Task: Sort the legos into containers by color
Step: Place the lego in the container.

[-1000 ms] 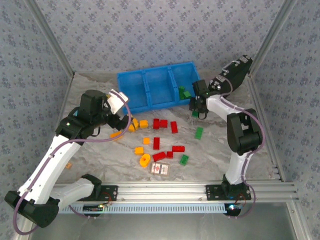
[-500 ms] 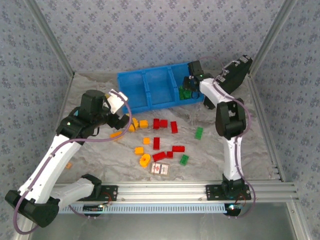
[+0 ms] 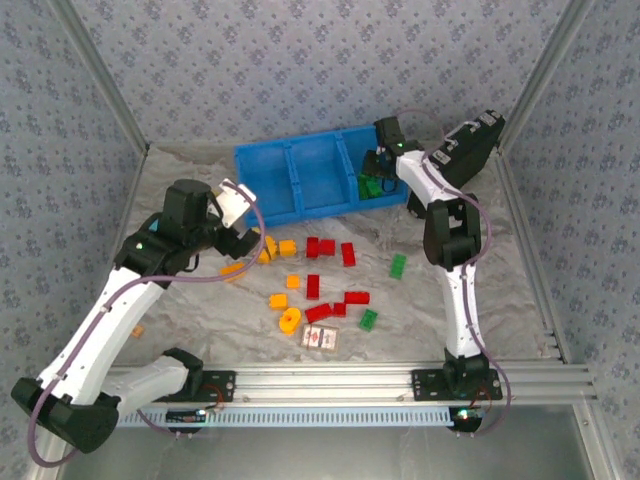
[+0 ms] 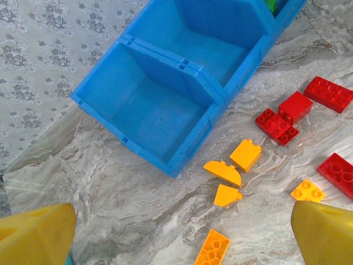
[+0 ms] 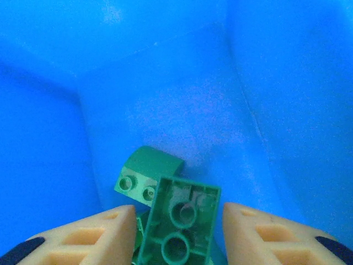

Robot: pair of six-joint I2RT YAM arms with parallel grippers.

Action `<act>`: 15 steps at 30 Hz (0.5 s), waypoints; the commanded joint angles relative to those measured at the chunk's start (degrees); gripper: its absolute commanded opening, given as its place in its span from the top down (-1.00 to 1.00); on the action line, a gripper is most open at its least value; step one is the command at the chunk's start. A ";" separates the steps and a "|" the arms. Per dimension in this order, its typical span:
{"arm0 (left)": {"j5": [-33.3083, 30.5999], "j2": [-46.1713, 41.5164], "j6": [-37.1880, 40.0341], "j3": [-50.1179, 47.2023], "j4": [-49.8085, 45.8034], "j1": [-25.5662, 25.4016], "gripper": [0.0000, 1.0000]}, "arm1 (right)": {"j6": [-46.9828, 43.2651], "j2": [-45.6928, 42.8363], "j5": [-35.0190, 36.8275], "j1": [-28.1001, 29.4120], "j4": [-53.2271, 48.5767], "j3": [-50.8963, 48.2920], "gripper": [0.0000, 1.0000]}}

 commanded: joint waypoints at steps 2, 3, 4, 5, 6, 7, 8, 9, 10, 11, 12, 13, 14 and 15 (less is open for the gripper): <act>0.74 -3.52 0.55 -0.89 0.98 -0.49 -1.00 | -2.38 -6.47 -0.15 0.86 -1.44 -3.82 0.00; 0.84 -4.20 0.46 -1.15 1.07 -0.49 -1.00 | -2.88 -8.27 0.43 1.40 -1.44 -5.08 0.00; 1.02 -4.95 0.27 -1.31 1.12 -0.48 -1.00 | -3.42 -10.11 1.28 1.96 -1.34 -6.55 0.00; 1.17 -5.62 0.18 -1.55 1.16 -0.49 -1.00 | -3.69 -11.79 2.22 2.50 -1.47 -7.90 0.00; 1.31 -6.34 0.15 -1.90 1.16 -0.49 -1.00 | -3.83 -13.88 3.15 3.08 -1.51 -9.67 0.00; 1.54 -7.22 0.30 -2.25 1.23 -0.49 -1.00 | -3.89 -16.17 4.01 3.55 -1.44 -11.90 -0.01; 1.57 -7.91 0.58 -2.44 1.16 -0.49 -1.00 | -3.61 -18.30 4.61 4.07 -1.36 -14.06 -0.01; 1.40 -8.60 1.01 -2.65 1.16 -0.52 -1.00 | -3.11 -20.85 5.06 4.58 -1.05 -16.84 -0.01; 1.01 -9.28 1.41 -2.90 1.16 -0.62 -1.00 | -2.51 -23.43 5.41 5.16 -0.97 -19.97 -0.02; 0.52 -9.94 1.77 -3.13 1.16 -0.81 -1.00 | -2.07 -25.28 5.66 5.58 -0.98 -22.11 -0.03; -0.06 -10.73 2.22 -3.51 1.16 -1.09 -1.00 | -1.46 -27.87 6.11 6.32 -0.98 -25.62 -0.04; -0.44 -11.59 2.60 -3.94 1.16 -1.28 -1.00 | -0.72 -31.00 7.17 7.19 -0.22 -29.74 -0.06; -0.67 -12.30 2.88 -4.44 2.89 -1.36 -1.00 | -0.02 -32.88 7.79 7.72 0.49 -32.22 -0.08; -0.75 -13.06 2.90 -4.97 3.26 -1.42 -1.00 | 1.20 -35.34 8.36 8.13 0.45 -35.89 -0.10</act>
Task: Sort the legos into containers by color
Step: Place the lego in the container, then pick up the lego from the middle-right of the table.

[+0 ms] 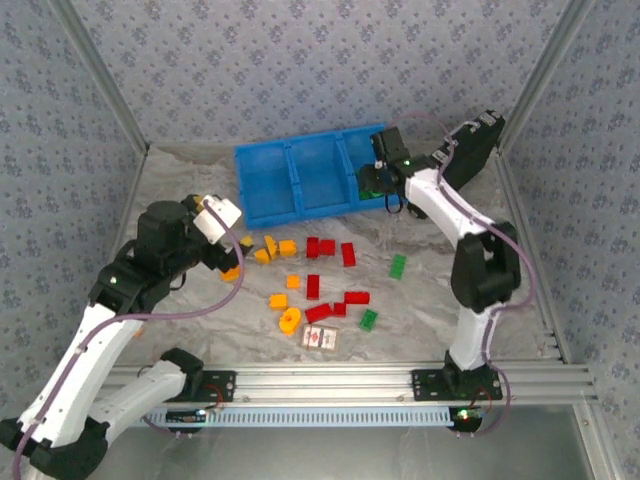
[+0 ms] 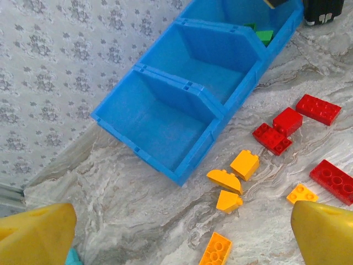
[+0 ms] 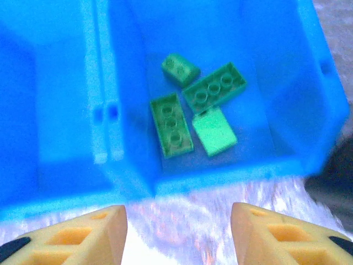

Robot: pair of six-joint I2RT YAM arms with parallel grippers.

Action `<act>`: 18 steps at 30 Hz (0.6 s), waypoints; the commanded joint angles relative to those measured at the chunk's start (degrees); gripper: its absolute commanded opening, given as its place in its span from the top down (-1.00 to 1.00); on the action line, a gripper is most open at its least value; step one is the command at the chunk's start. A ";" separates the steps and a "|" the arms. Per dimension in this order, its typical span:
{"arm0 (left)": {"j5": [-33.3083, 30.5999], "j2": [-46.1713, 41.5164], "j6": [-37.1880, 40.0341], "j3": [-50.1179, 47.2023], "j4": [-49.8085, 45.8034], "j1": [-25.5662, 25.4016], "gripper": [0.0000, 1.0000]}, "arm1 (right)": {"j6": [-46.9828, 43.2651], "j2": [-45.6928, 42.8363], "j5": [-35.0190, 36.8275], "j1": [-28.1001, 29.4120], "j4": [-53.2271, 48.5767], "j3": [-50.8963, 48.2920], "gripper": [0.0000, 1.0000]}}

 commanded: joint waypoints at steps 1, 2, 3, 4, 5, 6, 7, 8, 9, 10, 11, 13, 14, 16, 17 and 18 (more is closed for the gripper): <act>-0.68 -2.52 1.48 -1.17 2.86 -0.43 -1.00 | 3.66 -6.79 3.80 0.97 -0.70 -9.58 -0.11; -0.26 -3.14 1.39 -1.53 3.06 -0.43 -1.00 | 4.73 -8.84 3.82 1.12 -0.40 -12.70 -0.11; 1.05 -3.81 1.22 -1.97 3.26 -0.41 -1.00 | 5.93 -11.21 3.71 1.25 0.07 -16.26 -0.13; 2.50 -4.44 1.13 -2.28 3.37 -0.43 -1.00 | 7.06 -13.29 3.53 1.30 0.44 -19.54 -0.17; 3.96 -4.88 1.17 -2.50 3.55 -0.46 -1.00 | 7.99 -14.80 3.36 1.26 0.41 -21.69 -0.20; 5.25 -5.39 1.17 -2.90 3.82 -0.59 -1.00 | 8.96 -16.31 3.39 1.38 0.15 -25.09 -0.21; 6.21 -5.82 1.08 -3.12 4.12 -0.82 -1.00 | 9.81 -17.75 3.63 1.59 0.10 -27.53 -0.21; 6.69 -6.05 0.99 -3.15 4.15 -0.93 -1.00 | 10.63 -18.99 3.72 1.72 0.31 -29.40 -0.21; 6.85 -6.17 0.84 -3.26 4.14 -1.16 -1.00 | 11.68 -20.33 3.76 1.84 0.61 -31.73 -0.22; 6.85 -6.20 0.86 -3.28 4.03 -1.38 -1.00 | 12.75 -21.47 3.91 1.86 0.92 -33.60 -0.22; 6.76 -6.23 0.80 -3.34 3.92 -1.54 -1.00 | 13.46 -22.24 4.05 1.86 1.23 -35.04 -0.22; 6.67 -6.26 0.68 -3.52 3.96 -1.86 -1.00 | 14.55 -22.97 4.07 1.54 2.06 -37.49 -0.22; 6.68 -6.15 0.60 -3.45 3.85 -1.96 -1.00 | 14.67 -22.76 3.91 1.20 2.20 -38.08 -0.22; 6.89 -6.01 0.27 -3.09 3.51 -2.10 -1.00 | 14.61 -22.23 3.00 0.26 3.56 -39.48 -0.20; 7.02 -5.98 0.18 -2.77 3.22 -2.12 -1.00 | 14.54 -21.91 2.48 -0.19 4.44 -40.00 -0.21; 7.11 -5.74 -0.07 -2.33 2.88 -2.10 -1.00 | 14.41 -21.59 1.92 -0.71 5.42 -40.33 -0.20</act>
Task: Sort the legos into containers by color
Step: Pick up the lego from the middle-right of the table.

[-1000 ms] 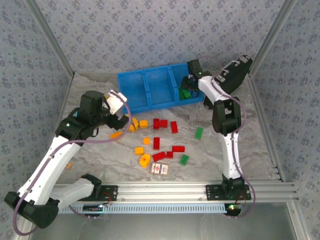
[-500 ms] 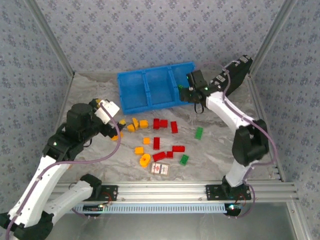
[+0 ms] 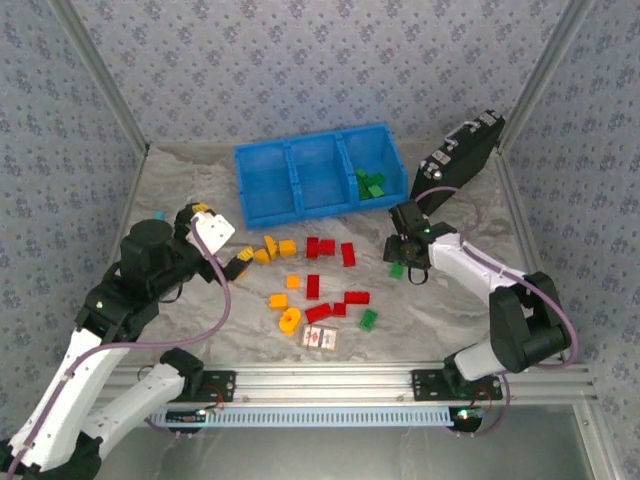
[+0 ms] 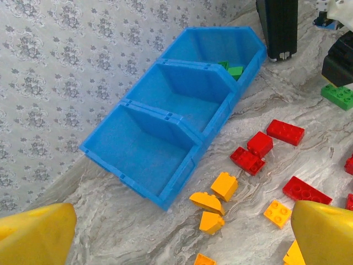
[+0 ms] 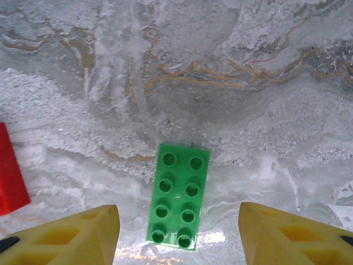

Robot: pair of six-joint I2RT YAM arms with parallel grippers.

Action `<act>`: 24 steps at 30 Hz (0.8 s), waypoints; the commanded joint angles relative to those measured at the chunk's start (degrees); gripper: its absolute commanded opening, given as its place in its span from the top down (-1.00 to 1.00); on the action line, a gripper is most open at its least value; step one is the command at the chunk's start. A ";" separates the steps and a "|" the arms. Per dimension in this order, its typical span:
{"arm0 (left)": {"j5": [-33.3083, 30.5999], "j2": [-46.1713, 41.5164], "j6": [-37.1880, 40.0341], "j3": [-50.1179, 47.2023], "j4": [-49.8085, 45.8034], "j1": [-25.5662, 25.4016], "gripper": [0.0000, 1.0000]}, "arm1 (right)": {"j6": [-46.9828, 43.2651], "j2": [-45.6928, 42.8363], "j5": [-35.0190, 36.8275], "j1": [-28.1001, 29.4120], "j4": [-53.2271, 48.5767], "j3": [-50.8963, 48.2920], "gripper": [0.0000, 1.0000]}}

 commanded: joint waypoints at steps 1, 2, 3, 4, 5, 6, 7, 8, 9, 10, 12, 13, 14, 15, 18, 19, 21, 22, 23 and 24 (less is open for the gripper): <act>1.85 0.36 -0.83 1.34 0.24 -0.28 -1.00 | 1.76 0.25 -1.08 -1.48 3.62 -1.38 -0.20; 1.66 0.82 -1.52 2.07 0.04 -0.28 -1.00 | 1.62 0.69 -1.63 -1.74 4.42 -1.44 -0.20; 1.28 1.57 -2.48 3.24 -0.48 -0.28 -1.00 | 1.47 1.44 -2.18 -1.91 5.06 -1.43 -0.19; 1.30 2.49 -3.29 4.71 -1.16 -0.20 -1.00 | 1.36 2.23 -2.35 -1.95 5.38 -1.25 -0.19; 1.97 3.45 -3.80 6.00 -1.28 -0.19 -1.00 | 1.27 3.06 -2.38 -2.06 5.58 -1.01 -0.19; 3.25 4.54 -4.16 7.39 -3.28 -0.19 -1.00 | 1.17 3.97 -2.40 -1.99 5.83 -0.94 -0.19; 4.57 5.72 -4.30 8.70 -4.02 -0.19 -1.00 | 1.09 4.80 -2.47 -2.15 6.20 -0.90 -0.19; 5.40 6.61 -4.51 9.63 -4.56 -0.15 -1.00 | 1.08 5.47 -2.71 -2.24 6.81 -1.03 -0.19; 5.90 7.58 -4.72 10.58 -4.96 -0.19 -1.00 | 1.07 6.06 -3.05 -2.30 7.47 -1.18 -0.20; 6.14 8.50 -4.90 11.35 -5.31 -0.19 -1.00 | 1.08 6.72 -3.18 -2.37 8.03 -1.35 -0.20; 5.39 10.19 -5.57 12.46 -5.59 -0.19 -1.00 | 1.08 7.75 -2.48 -2.35 8.58 -1.46 -0.20; 4.55 11.09 -6.02 13.03 -5.70 -0.11 -1.00 | 1.08 8.20 -2.15 -2.39 8.81 -1.53 -0.20; 3.98 11.96 -6.19 13.57 -5.86 0.02 -1.00 | 1.08 8.54 -1.84 -2.40 8.91 -1.57 -0.19; 3.52 12.84 -6.44 14.15 -6.09 0.20 -1.00 | 0.98 8.84 -1.57 -2.36 8.91 -1.59 -0.18; 3.17 15.17 -6.76 15.83 -6.66 0.42 -1.00 | 0.51 9.60 -0.62 -2.46 8.16 -1.55 -0.10; 3.17 15.80 -6.84 16.30 -6.80 0.40 -1.00 | 0.23 9.82 -0.35 -2.53 8.04 -1.63 -0.06; 3.26 16.63 -6.94 16.79 -6.64 0.51 -1.00 | -0.32 10.14 -0.20 -2.70 8.03 -2.00 0.02; 3.25 16.96 -6.94 16.90 -6.47 0.51 -1.00 | -0.48 10.25 -0.20 -2.85 8.03 -2.28 0.05; 3.23 17.14 -6.94 16.98 -6.26 0.55 -1.00 | -0.65 10.27 -0.20 -3.05 8.18 -2.45 0.08; 3.25 17.43 -6.94 17.10 -6.04 0.60 -1.00 | -0.80 10.35 -0.27 -3.14 8.28 -2.76 0.11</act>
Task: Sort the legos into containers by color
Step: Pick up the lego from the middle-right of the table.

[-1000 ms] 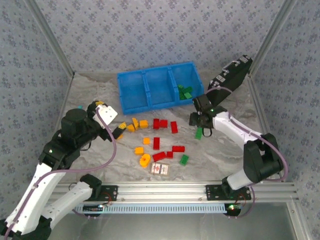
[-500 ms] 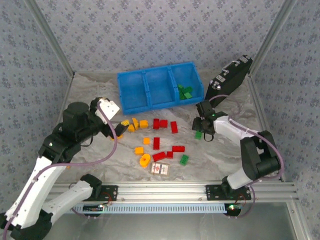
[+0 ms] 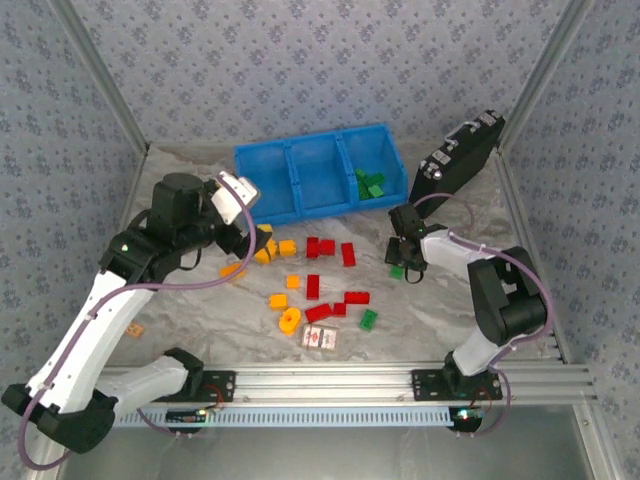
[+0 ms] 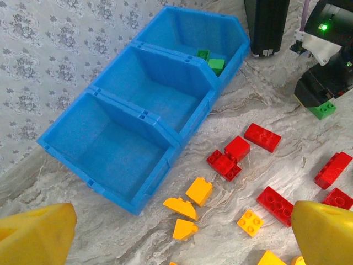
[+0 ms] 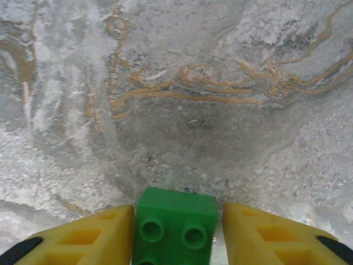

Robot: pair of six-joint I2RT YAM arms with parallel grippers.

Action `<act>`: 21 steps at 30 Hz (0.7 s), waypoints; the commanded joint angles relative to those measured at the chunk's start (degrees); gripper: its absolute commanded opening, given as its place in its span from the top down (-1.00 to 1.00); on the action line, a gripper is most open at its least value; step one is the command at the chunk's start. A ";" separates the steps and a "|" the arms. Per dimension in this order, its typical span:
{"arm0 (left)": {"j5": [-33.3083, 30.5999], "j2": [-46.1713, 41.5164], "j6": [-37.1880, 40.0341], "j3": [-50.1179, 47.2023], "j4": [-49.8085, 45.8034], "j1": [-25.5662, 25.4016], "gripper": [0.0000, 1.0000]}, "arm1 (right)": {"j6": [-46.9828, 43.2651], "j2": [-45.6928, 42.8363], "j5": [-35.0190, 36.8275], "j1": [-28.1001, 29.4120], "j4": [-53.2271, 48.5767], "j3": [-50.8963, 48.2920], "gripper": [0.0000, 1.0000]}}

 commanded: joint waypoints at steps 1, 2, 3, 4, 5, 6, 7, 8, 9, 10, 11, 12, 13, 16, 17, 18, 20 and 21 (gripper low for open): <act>-0.13 0.28 -0.82 2.40 0.03 0.54 -1.00 | -0.58 0.78 1.42 -0.79 -0.37 -1.33 0.14; -0.13 0.54 -0.82 2.54 0.11 0.56 -1.00 | -0.75 0.87 1.27 -0.95 -0.24 -1.46 0.17; -0.08 0.88 -0.82 2.74 0.17 0.64 -1.00 | -0.93 0.95 1.03 -1.13 -0.13 -1.55 0.20; -0.05 1.27 -0.73 3.02 0.10 0.73 -1.00 | -1.10 1.05 0.91 -1.30 -0.16 -1.59 0.24; -0.05 1.67 -0.73 3.23 0.01 0.82 -1.00 | -1.28 1.05 0.76 -1.44 0.02 -1.57 0.26; 0.04 2.09 -0.73 3.50 -0.08 0.82 -1.00 | -1.55 0.99 0.59 -1.59 0.16 -1.53 0.30; 0.04 2.49 -0.65 3.69 -0.15 0.90 -1.00 | -1.77 0.96 0.29 -1.52 0.14 -1.28 0.32; 0.06 2.75 -0.64 3.86 -0.16 0.95 -1.00 | -1.99 0.83 0.10 -1.57 -0.15 -0.81 0.34; 0.13 3.02 -0.49 3.90 -0.05 1.00 -1.00 | -2.15 0.63 -0.20 -1.43 -0.65 -0.04 0.35; 0.13 3.23 -0.42 4.03 -0.08 1.13 -1.00 | -2.46 0.36 -0.38 -1.25 -0.99 0.78 0.37; 0.04 3.39 -0.30 4.16 -0.02 1.25 -1.00 | -2.76 0.11 -0.46 -1.05 -1.52 1.75 0.38; 0.04 3.57 -0.21 4.25 -0.06 1.43 -1.00 | -3.26 0.00 -0.58 -0.85 -2.19 3.29 0.37; -0.02 3.68 -0.12 4.34 -0.05 1.65 -1.00 | -3.84 0.00 -0.52 -0.60 -3.04 5.00 0.38; -1.27 3.90 -0.27 4.43 0.05 2.55 -1.00 | -6.09 1.05 -0.31 -0.55 -4.76 11.20 0.38; -1.53 3.98 -0.50 4.43 -0.07 3.12 -1.00 | -6.89 1.77 -0.14 -0.58 -5.28 13.37 0.38; -1.56 3.93 -0.79 4.47 -0.03 3.87 -1.00 | -7.72 2.56 0.30 -0.69 -5.82 15.96 0.39; -1.22 3.77 -1.21 4.37 0.07 4.91 -1.00 | -8.93 4.57 0.79 -1.04 -5.92 21.11 0.39; -0.98 3.64 -1.17 4.19 0.20 5.33 -1.00 | -9.43 5.80 0.89 -1.24 -5.65 23.52 0.39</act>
